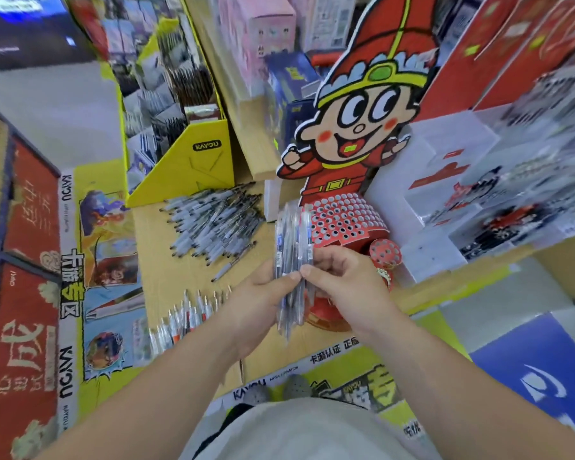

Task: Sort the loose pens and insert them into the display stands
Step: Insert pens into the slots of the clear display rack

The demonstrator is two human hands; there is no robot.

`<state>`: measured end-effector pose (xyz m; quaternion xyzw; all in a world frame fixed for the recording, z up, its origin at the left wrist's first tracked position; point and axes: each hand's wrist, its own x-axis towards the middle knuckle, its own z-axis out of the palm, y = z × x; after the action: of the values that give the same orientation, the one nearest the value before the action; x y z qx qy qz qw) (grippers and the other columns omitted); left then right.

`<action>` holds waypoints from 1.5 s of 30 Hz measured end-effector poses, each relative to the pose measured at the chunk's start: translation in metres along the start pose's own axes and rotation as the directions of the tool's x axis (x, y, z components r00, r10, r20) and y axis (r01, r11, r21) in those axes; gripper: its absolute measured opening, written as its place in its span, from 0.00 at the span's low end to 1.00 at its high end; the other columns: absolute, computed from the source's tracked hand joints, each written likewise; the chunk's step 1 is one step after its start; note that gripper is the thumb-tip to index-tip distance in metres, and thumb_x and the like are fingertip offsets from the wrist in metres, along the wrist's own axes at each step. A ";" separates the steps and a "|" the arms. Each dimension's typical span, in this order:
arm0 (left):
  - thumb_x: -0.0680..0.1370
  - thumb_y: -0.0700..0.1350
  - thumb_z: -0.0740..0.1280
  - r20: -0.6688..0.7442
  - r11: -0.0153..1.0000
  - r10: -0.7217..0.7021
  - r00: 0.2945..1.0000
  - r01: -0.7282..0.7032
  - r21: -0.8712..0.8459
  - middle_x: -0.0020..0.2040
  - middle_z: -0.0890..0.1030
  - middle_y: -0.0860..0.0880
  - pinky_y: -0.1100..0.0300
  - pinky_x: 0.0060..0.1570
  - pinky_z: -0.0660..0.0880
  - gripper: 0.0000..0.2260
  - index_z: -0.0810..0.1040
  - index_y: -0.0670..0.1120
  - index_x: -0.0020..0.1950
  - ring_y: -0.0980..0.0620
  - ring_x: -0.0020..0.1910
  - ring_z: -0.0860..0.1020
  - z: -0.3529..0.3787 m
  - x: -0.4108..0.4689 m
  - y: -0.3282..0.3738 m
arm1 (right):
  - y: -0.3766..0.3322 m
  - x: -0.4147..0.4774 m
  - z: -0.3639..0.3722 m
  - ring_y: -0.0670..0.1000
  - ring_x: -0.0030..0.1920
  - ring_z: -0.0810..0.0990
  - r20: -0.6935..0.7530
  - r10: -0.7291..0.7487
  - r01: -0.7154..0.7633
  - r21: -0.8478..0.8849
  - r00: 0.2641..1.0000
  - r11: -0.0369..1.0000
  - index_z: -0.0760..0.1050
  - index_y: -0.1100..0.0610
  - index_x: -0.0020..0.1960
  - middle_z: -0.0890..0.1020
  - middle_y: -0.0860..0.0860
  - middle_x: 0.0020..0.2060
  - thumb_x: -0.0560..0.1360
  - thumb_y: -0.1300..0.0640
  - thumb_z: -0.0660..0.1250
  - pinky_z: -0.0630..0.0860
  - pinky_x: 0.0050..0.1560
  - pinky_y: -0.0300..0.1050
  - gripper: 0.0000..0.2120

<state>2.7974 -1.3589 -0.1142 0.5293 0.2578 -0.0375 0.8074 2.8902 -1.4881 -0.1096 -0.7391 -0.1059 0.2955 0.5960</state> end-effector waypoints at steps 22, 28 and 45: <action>0.82 0.32 0.62 0.098 0.998 0.016 0.995 -0.022 0.058 0.44 0.83 0.46 0.60 0.38 0.76 0.16 0.76 0.45 0.66 0.52 0.39 0.80 0.157 0.059 -0.030 | 0.027 0.013 -0.175 0.54 0.38 0.84 0.038 0.114 -0.118 0.161 0.993 0.980 0.82 0.64 0.51 0.86 0.61 0.44 0.75 0.65 0.73 0.81 0.37 0.47 0.06; 0.80 0.32 0.66 -0.020 0.999 -0.037 0.999 0.037 0.028 0.30 0.76 0.44 0.61 0.26 0.72 0.03 0.77 0.39 0.51 0.51 0.26 0.75 0.237 0.083 -0.048 | 0.049 0.027 -0.266 0.53 0.39 0.85 0.203 0.151 -0.182 0.144 0.967 0.973 0.82 0.61 0.52 0.85 0.59 0.42 0.77 0.67 0.69 0.81 0.41 0.44 0.05; 0.80 0.33 0.66 -0.425 0.970 -0.150 0.893 0.050 -0.237 0.35 0.81 0.48 0.58 0.33 0.77 0.11 0.77 0.42 0.60 0.47 0.39 0.78 0.280 0.072 -0.085 | 0.059 0.041 -0.339 0.54 0.41 0.85 0.293 0.251 -0.269 0.025 0.923 0.963 0.77 0.60 0.57 0.85 0.55 0.40 0.84 0.57 0.61 0.82 0.45 0.51 0.09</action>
<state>2.9365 -1.6257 -0.1323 0.4177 0.4629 0.0699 0.7787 3.1026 -1.7603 -0.1393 -0.6763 -0.0826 0.4791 0.5534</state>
